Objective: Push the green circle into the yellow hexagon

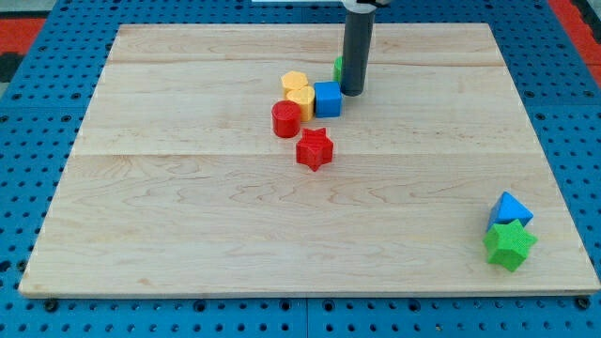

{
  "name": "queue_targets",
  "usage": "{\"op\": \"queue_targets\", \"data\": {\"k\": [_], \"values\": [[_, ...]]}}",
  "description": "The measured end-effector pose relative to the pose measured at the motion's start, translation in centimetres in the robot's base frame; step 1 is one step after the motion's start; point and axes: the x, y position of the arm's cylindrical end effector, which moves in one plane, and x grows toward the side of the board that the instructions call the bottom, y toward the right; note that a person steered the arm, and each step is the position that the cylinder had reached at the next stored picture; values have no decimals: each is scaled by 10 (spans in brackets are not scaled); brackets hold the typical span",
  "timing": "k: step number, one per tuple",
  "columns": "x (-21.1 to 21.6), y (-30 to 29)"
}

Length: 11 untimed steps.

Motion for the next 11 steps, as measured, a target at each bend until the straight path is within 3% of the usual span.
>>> {"op": "queue_targets", "data": {"k": [1,3,4,5,8,11], "values": [[-1,-3],[6,60],[-58,46],[-63,37],[-32,-1],[-28,-23]]}}
